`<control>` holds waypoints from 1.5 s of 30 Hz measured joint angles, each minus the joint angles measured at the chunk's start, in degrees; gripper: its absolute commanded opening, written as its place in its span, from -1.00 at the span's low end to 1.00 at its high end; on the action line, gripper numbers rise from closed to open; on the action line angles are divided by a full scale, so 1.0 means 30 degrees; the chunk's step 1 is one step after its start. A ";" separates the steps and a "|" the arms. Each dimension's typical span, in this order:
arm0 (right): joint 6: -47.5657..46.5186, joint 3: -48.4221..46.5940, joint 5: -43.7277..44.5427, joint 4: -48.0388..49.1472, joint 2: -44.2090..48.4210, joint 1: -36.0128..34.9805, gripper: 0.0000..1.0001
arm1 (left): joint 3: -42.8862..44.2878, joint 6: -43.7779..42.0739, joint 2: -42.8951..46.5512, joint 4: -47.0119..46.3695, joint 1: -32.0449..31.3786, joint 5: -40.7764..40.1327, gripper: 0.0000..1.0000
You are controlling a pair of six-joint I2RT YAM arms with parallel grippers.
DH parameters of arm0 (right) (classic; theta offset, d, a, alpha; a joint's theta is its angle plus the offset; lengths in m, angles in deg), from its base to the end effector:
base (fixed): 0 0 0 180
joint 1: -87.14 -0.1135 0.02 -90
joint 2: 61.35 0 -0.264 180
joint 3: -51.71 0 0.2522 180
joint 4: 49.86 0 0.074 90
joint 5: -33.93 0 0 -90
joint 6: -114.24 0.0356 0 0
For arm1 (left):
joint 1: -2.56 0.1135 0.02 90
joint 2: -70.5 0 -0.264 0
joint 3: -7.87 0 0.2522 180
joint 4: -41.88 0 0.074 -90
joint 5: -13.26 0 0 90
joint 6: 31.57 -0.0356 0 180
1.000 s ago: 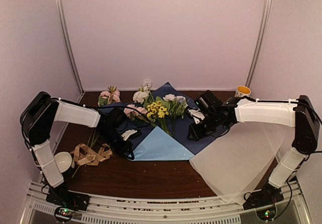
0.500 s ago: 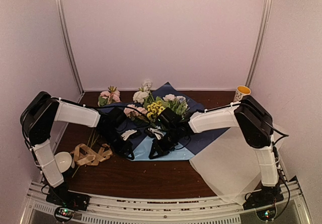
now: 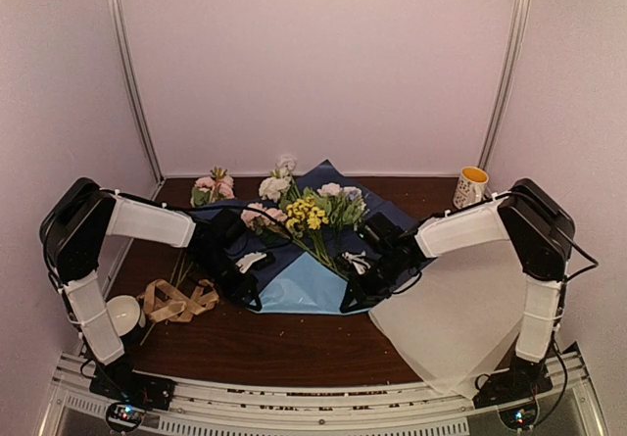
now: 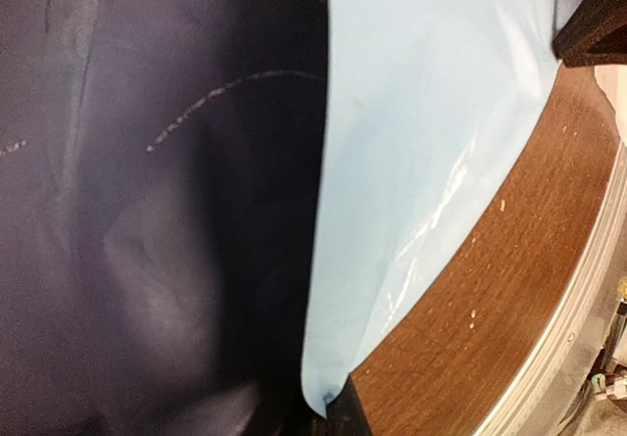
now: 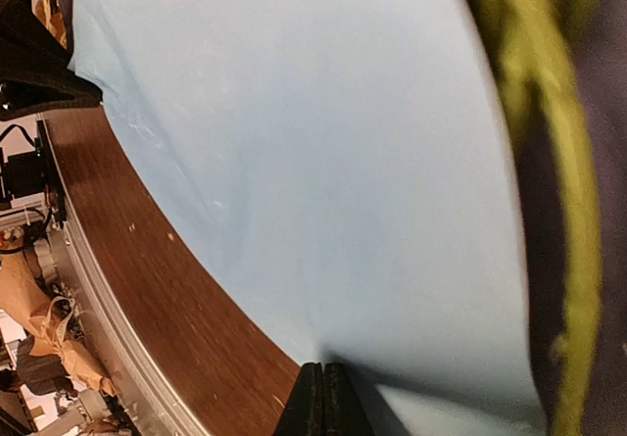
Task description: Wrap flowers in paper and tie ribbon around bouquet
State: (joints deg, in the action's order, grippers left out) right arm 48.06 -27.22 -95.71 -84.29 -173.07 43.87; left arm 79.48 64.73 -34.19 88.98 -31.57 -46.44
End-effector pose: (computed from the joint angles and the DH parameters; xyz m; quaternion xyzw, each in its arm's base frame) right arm 0.2531 0.2694 0.1287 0.2218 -0.8977 -0.3797 0.0288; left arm 0.2516 -0.1922 0.1280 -0.2530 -0.9281 0.2729 0.0124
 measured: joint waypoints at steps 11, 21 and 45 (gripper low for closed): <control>-0.1413 0.2827 0.2769 -0.2608 0.3279 0.2222 -1.00 | 0.0015 -0.0146 -0.0015 0.0051 0.0000 -0.0007 -1.00; -0.1501 -0.2630 0.3315 -0.3541 0.3111 0.1275 -1.00 | 0.0015 -0.0146 -0.0015 0.0051 0.0000 -0.0007 -1.00; 0.1115 -0.2506 0.0401 0.0430 -0.1712 0.0911 -1.00 | 0.0015 -0.0284 -0.0029 0.0051 0.0007 0.0044 -1.00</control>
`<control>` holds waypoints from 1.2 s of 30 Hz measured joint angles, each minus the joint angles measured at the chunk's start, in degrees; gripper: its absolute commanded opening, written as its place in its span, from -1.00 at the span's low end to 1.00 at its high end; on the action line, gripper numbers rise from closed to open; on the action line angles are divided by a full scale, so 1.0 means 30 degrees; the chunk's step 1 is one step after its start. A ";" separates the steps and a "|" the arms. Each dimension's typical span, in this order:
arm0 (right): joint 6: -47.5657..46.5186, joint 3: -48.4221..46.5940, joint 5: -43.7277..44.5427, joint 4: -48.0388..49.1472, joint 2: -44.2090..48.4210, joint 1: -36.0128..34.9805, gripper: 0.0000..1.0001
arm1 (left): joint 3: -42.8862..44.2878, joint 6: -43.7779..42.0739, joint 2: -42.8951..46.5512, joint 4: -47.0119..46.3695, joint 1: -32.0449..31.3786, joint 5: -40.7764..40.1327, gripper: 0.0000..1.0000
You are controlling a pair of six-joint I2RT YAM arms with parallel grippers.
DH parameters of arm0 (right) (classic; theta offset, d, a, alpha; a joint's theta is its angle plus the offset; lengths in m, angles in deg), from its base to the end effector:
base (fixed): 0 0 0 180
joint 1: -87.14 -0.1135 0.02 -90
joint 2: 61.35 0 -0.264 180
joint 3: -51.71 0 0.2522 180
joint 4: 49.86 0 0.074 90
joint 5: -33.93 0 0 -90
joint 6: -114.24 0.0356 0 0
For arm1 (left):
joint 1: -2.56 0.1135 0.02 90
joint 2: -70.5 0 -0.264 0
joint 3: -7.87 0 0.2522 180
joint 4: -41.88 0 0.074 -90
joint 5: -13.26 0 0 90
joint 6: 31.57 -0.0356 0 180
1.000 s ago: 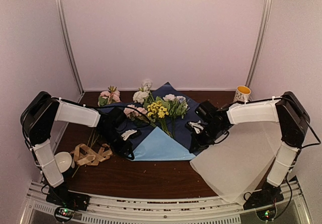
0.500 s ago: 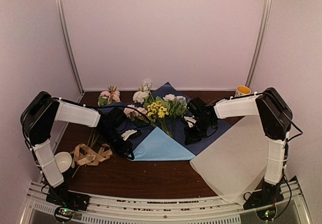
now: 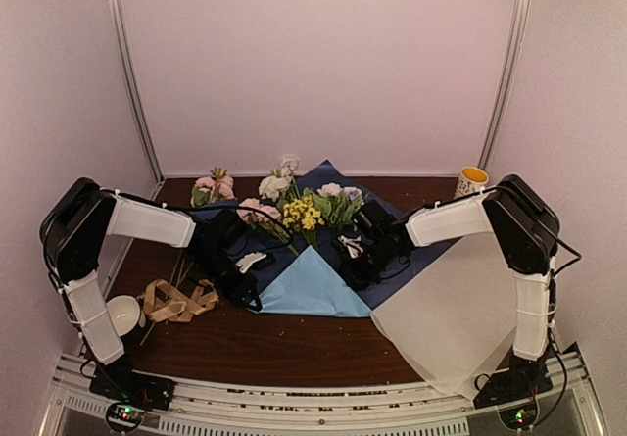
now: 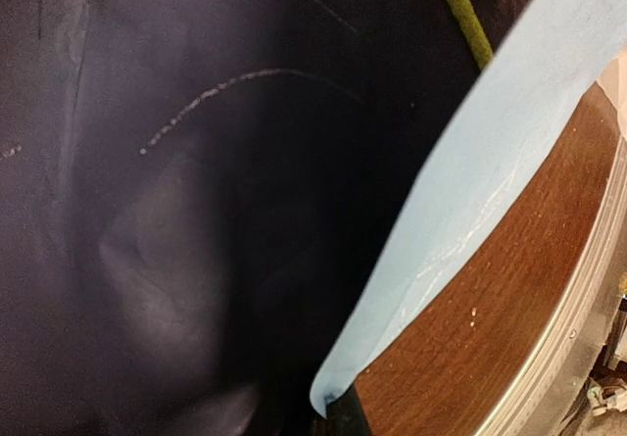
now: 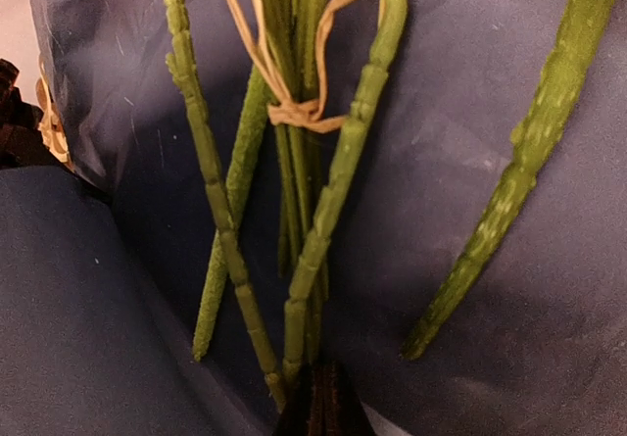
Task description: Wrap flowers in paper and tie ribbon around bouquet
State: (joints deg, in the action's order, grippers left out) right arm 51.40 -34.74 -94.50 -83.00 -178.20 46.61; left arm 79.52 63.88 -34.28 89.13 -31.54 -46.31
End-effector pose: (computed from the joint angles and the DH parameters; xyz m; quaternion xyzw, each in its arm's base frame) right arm 0.2913 0.2782 0.1302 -0.1818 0.9042 0.3865 0.0011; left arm 0.2516 -0.1921 0.1277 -0.2592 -0.9262 0.2735 0.0123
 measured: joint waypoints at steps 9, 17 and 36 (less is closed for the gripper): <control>-0.0102 -0.1260 0.2783 -0.1326 0.0197 0.1260 -0.85 | 0.0000 0.0000 0.0000 0.0000 0.0000 0.0000 -1.00; -0.0459 -0.7708 0.7023 -0.2601 -0.1836 0.2878 -0.86 | 0.0007 -0.0138 -0.0022 0.0007 0.0015 0.0044 -1.00; -0.1071 -1.5854 0.6477 -0.5996 -0.6994 0.2157 -0.88 | 0.0233 -0.0437 -0.0219 0.0109 0.0073 0.0175 -1.00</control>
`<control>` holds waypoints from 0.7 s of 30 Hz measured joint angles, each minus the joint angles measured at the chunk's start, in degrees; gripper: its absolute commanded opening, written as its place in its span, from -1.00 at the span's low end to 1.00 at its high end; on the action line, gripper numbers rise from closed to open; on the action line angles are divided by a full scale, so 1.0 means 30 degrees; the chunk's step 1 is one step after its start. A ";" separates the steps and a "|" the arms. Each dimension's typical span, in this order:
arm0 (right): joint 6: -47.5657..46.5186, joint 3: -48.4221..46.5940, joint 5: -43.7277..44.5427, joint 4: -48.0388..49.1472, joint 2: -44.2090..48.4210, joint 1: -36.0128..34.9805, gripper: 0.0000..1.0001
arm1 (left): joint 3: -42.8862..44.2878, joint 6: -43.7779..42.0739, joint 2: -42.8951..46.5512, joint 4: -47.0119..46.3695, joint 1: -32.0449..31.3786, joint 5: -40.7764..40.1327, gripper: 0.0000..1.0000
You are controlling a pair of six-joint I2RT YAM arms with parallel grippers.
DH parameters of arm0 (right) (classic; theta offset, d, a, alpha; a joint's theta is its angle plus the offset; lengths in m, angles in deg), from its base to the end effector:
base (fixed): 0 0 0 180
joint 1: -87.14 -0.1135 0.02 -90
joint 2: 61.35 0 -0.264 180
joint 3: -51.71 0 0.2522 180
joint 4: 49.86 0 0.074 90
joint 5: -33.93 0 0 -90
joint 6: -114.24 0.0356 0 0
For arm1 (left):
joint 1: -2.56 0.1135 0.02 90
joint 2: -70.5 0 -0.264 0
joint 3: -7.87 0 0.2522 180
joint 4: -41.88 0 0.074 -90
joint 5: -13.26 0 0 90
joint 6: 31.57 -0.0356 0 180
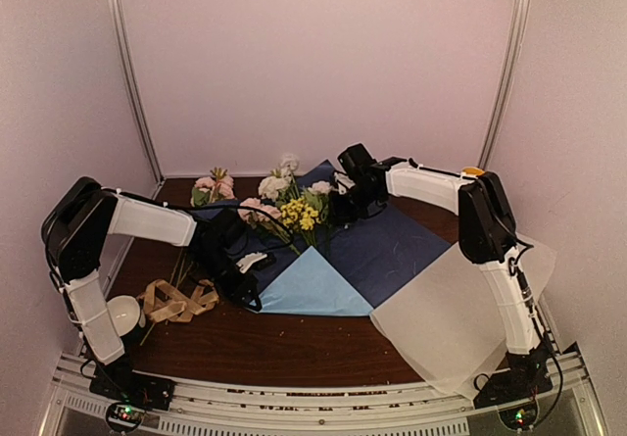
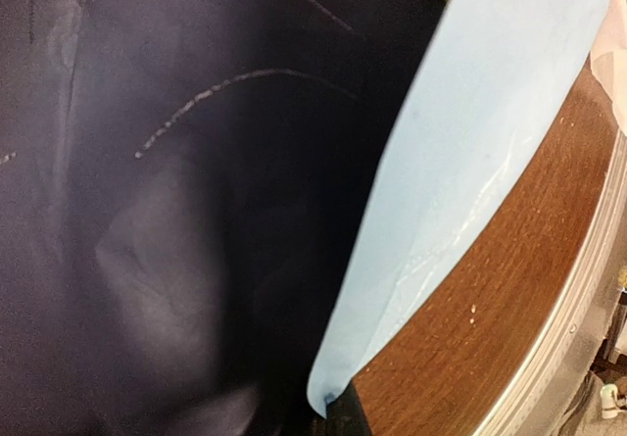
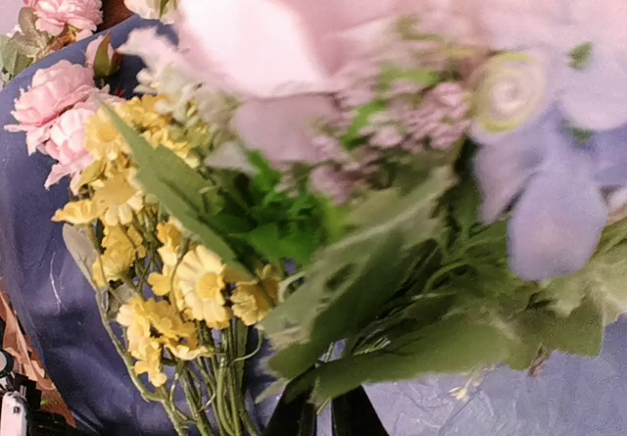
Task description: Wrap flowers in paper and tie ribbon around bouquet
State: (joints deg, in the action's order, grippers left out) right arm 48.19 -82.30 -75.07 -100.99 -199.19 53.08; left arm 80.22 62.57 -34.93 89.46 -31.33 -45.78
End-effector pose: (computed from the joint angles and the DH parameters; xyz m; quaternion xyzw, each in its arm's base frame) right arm 0.4319 0.3060 0.1857 -0.1324 0.9325 0.2816 0.1834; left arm 0.2542 -0.1928 0.1272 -0.2676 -0.9228 0.2771 0.0125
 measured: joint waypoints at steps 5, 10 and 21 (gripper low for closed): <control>0.0328 0.2412 -0.0962 0.1501 0.1647 -0.0597 -0.88 | 0.0087 -0.0073 -0.0073 0.0117 0.0015 0.0036 -1.00; 0.2069 0.1887 -0.2849 0.3985 0.1384 -0.2302 -0.94 | 0.0146 -0.0073 -0.0117 0.0175 0.0029 0.0058 -1.00; 0.6149 -0.0940 -0.1902 0.5552 -0.2441 -0.3730 -0.87 | 0.0153 -0.0066 -0.0138 0.0182 0.0029 0.0073 -1.00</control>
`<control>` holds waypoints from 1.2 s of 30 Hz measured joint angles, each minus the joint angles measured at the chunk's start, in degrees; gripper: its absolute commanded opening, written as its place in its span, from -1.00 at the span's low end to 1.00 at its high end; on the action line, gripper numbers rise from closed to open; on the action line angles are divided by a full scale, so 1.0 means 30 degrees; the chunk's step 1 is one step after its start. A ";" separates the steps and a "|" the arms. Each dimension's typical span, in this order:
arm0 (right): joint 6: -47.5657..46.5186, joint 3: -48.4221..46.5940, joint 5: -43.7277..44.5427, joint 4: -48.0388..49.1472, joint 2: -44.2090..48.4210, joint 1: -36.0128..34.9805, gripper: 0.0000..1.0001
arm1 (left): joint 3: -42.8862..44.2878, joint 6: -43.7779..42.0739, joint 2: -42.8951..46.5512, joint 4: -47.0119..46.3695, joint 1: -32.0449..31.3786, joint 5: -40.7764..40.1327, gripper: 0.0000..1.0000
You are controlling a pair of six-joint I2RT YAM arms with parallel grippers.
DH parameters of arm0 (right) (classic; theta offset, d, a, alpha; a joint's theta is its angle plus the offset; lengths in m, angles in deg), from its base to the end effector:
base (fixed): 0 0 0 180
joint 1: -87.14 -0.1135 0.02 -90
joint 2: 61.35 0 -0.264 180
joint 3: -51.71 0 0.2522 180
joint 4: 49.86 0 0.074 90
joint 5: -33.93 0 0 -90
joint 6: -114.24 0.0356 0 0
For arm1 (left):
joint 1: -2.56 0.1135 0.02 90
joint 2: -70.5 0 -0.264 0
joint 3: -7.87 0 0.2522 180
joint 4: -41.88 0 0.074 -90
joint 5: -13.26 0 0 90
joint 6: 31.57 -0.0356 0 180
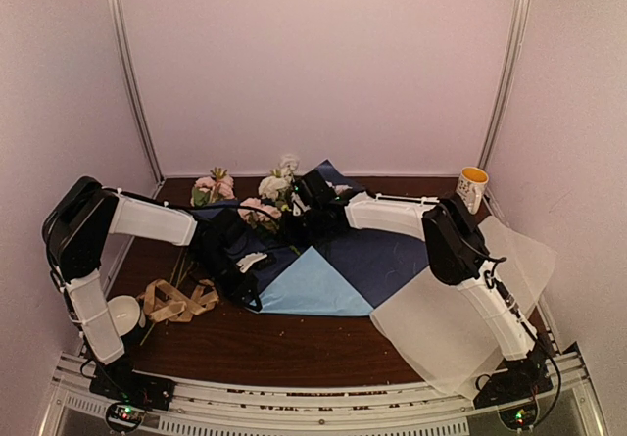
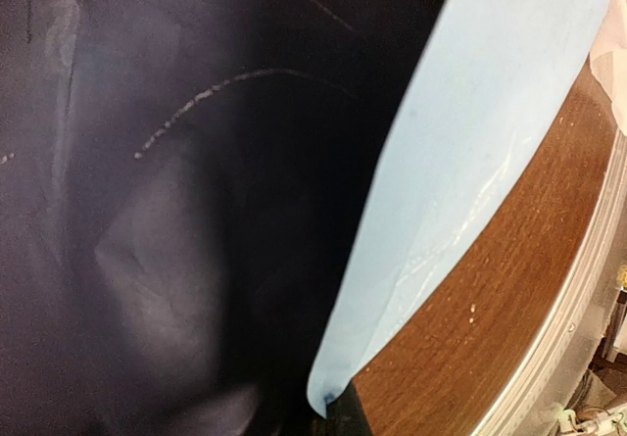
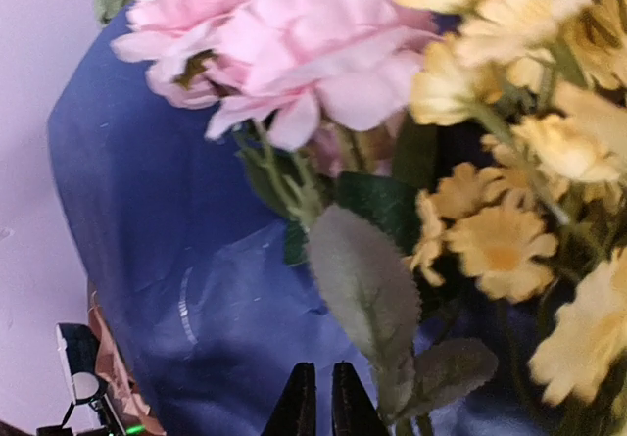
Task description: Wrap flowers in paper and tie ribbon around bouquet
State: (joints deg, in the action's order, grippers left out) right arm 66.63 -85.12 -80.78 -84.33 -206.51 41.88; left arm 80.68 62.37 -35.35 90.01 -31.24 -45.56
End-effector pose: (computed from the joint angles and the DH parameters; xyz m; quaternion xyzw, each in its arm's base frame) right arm 0.3866 0.4113 0.1555 -0.1081 0.8927 0.4123 0.1464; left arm 0.2553 -0.1931 0.1267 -0.2674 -0.9226 0.2775 0.0165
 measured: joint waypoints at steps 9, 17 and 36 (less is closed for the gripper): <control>0.0911 -0.2827 0.3213 -0.1151 -0.1435 -0.0051 -0.91 | 0.0051 -0.0007 -0.0029 0.0058 0.0000 0.0007 -1.00; 0.1617 -0.1399 0.4626 -0.0583 -0.1100 0.0437 -0.92 | 0.0080 -0.0007 -0.0044 0.0087 0.0000 0.0000 -1.00; 0.2178 0.6105 -0.0707 0.5654 0.5544 0.1100 -0.97 | 0.0117 0.0000 -0.0102 0.0117 0.0029 0.0073 -1.00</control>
State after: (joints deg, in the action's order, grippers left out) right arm 73.17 -66.80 -82.90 -67.37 -189.88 45.18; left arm 81.03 62.37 -35.65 90.36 -31.15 -45.34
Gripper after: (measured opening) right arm 0.033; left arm 0.011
